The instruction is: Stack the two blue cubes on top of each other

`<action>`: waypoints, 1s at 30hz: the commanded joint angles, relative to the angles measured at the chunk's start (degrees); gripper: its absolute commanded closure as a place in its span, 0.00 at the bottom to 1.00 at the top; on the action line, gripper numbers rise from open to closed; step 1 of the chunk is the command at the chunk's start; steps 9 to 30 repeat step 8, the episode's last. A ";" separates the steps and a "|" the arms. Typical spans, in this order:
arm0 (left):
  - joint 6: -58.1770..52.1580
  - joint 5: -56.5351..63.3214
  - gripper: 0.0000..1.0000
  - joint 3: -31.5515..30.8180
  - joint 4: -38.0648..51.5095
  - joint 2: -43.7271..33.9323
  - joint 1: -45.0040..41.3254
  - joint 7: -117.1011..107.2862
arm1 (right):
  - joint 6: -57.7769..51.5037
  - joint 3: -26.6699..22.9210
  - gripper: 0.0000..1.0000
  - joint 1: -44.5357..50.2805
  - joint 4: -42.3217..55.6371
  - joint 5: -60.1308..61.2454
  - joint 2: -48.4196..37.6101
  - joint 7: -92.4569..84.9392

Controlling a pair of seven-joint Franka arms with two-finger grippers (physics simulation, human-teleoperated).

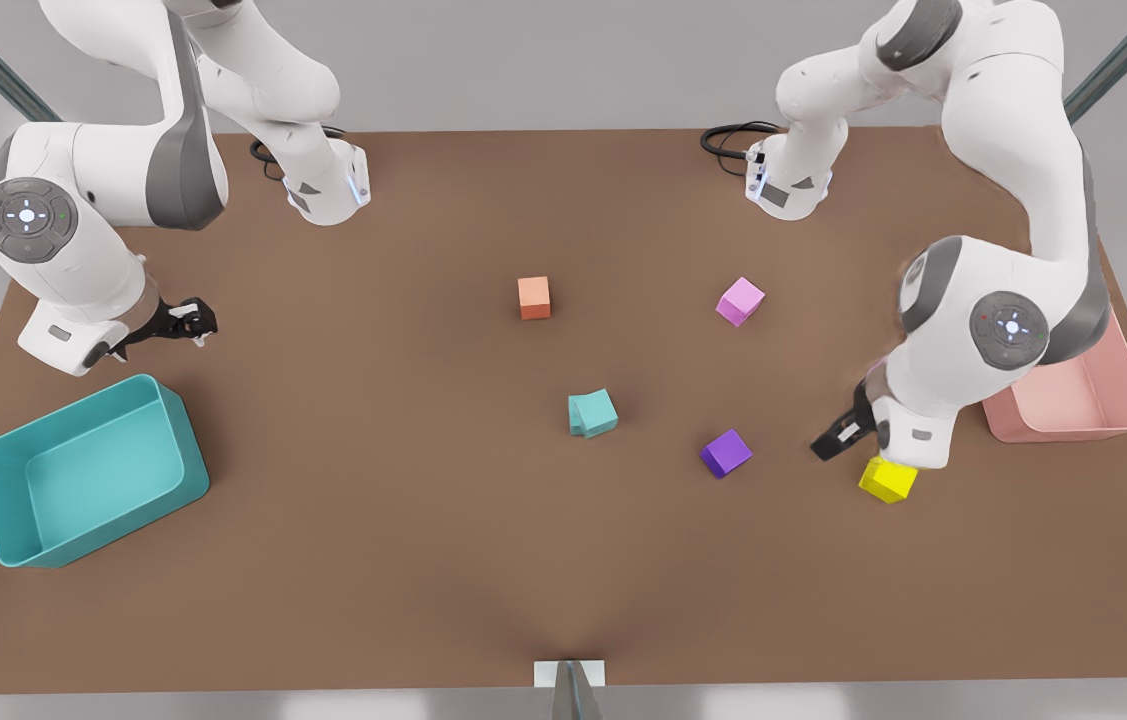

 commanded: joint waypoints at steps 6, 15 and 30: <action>-26.21 -15.07 0.00 34.32 0.01 -8.58 -26.61 57.63 | -0.09 0.06 0.00 0.11 0.03 0.11 -0.06 -0.36; -24.54 -15.25 0.00 34.32 -0.26 -8.75 -26.96 57.54 | 0.00 0.06 0.00 0.11 0.03 0.11 -0.06 -0.36; -24.54 -15.25 0.00 34.32 -0.26 -8.75 -26.96 57.54 | 0.00 0.06 0.00 0.11 0.03 0.11 -0.06 -0.36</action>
